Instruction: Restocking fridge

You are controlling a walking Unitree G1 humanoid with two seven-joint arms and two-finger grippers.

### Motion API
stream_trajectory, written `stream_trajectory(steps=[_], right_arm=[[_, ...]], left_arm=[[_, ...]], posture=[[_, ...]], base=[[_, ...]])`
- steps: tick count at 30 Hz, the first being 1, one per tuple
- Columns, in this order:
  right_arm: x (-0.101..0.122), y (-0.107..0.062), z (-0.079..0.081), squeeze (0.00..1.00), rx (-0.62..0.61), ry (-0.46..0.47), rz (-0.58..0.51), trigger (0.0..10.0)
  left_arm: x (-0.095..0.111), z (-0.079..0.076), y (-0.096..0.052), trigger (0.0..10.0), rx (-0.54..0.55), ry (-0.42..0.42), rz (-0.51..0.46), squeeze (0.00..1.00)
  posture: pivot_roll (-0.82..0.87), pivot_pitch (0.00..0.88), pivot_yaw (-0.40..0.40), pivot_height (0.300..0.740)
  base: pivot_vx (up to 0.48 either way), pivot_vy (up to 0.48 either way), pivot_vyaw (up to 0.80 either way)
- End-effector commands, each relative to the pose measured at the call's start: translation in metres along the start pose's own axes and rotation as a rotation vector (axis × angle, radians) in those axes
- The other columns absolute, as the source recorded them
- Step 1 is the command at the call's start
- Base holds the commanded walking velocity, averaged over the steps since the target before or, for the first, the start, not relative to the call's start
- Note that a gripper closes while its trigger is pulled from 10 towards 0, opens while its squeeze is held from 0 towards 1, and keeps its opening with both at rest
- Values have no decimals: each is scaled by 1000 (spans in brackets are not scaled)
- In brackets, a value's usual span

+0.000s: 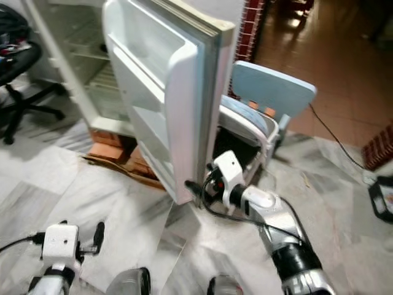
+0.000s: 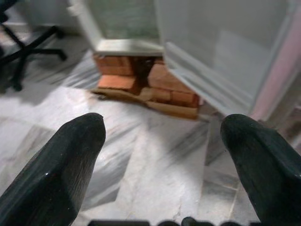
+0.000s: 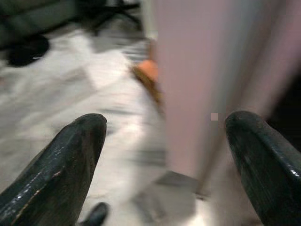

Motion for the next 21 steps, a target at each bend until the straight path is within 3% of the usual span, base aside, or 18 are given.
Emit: stream_trajectory(steps=[1,2,5,6,8,9,12,16,21], right_arm=[[3,2,-9,0,-64,-21,-9,10000],[5,5,-18,0,-146,-49,-18,10000],[7,6,-22,0,-189,-70,-25,10000],[11,7,-30,0,-275,-66,-44,10000],[13,8,-32,0,-309,-54,-59,10000],[21,12,-35,0,-350,-2,-103,10000],[26,15,-35,0,-369,11,-127,10000],[50,31,-35,0,-398,64,-220,10000],[64,43,-31,0,-395,79,-260,10000]], left_arm=[[-1,1,-2,10000,7,6,5,0],[1,2,0,10000,13,9,-7,0],[3,3,1,10000,21,11,-20,0],[9,6,5,10000,35,9,-41,0],[14,8,8,10000,45,8,-58,0],[25,11,16,10000,62,11,-98,0],[31,13,20,10000,69,14,-121,0],[43,13,33,10000,67,7,-161,0],[44,10,37,10000,57,5,-165,0]], posture=[[29,140,14,740],[29,140,14,740],[29,140,14,740],[29,139,14,740],[29,138,13,740],[28,137,14,740],[27,136,14,740],[21,128,20,740],[18,127,23,740]], base=[[0,0,0],[0,0,0],[0,0,0],[0,0,0],[0,0,0],[0,0,0],[0,0,0],[0,0,0],[0,0,0]])
Point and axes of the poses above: a point about 5 cm out from each wrist's last joint towards the gripper, its own y axis pointing out of the wrist towards the gripper, its own x axis along the axis of the wrist's last joint, z = x × y, the point moved 1 cm from there along y, pointing out of the wrist towards the gripper, and after that the axes turned 4 degrees about -y, right-handed, at the moved point
